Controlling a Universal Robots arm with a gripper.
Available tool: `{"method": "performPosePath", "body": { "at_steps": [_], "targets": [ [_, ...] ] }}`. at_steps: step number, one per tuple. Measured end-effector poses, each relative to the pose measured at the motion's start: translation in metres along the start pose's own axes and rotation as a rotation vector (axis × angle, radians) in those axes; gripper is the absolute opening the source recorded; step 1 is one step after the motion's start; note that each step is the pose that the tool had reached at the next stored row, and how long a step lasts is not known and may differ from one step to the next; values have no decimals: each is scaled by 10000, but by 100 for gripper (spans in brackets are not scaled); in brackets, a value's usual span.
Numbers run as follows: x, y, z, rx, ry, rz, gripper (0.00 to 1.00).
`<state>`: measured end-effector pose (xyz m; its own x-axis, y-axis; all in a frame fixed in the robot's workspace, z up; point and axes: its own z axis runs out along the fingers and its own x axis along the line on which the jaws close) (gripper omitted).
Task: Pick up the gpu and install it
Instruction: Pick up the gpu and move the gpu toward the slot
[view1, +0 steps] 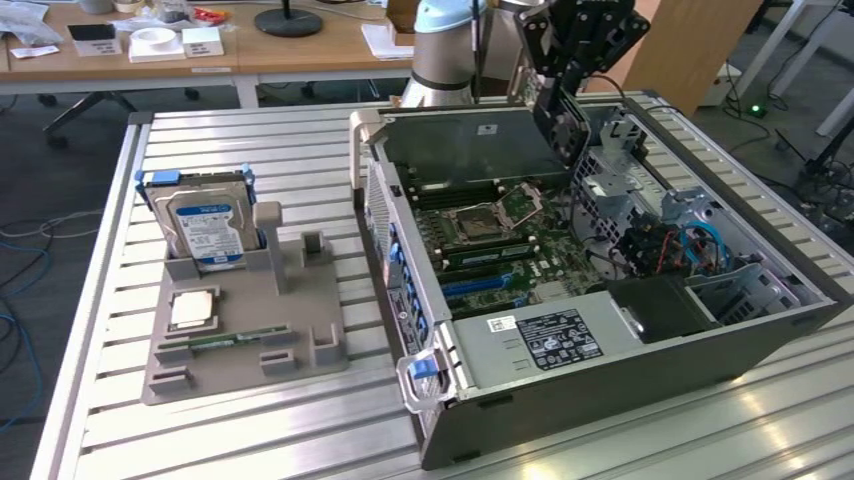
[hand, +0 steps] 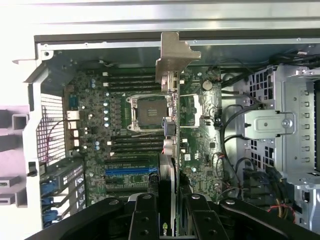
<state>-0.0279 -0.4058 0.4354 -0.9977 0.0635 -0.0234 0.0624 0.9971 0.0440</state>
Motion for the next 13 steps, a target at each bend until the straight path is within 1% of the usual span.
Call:
{"method": "performPosePath", "body": {
  "at_steps": [13],
  "targets": [
    [-429,28,12,0,0,-2,26]
  ]
}}
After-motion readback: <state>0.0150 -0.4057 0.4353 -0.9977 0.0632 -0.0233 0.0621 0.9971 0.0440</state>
